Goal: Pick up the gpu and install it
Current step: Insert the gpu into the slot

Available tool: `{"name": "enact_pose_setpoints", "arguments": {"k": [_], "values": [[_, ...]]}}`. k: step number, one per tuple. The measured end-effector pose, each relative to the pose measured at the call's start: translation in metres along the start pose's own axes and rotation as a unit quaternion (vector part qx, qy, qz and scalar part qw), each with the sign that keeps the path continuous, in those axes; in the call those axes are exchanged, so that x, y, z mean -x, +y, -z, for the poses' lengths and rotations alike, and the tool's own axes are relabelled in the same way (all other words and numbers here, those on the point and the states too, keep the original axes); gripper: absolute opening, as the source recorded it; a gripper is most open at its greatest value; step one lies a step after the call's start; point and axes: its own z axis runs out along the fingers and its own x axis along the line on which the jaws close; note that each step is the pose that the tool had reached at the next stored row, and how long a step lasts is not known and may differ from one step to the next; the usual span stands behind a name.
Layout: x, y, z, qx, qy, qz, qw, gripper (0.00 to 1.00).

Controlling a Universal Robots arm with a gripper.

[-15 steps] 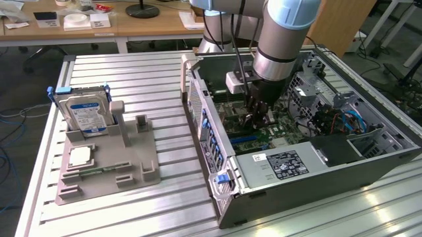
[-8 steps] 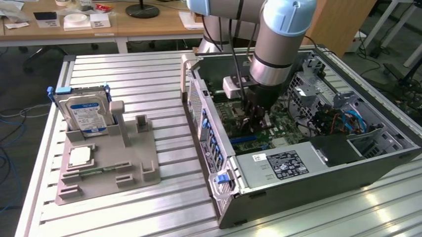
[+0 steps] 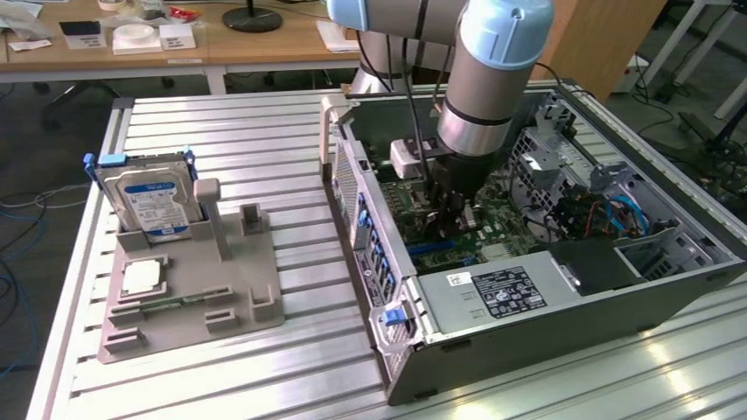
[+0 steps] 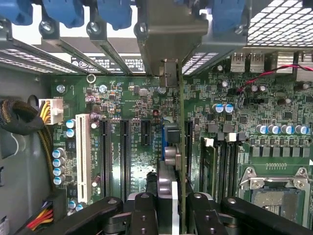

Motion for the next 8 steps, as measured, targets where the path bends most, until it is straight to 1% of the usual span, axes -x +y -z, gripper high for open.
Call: {"name": "enact_pose_setpoints", "arguments": {"k": [8], "values": [[-0.0001, 0.0023, -0.0002, 0.0000, 0.0001, 0.000, 1.0000, 0.28]]}}
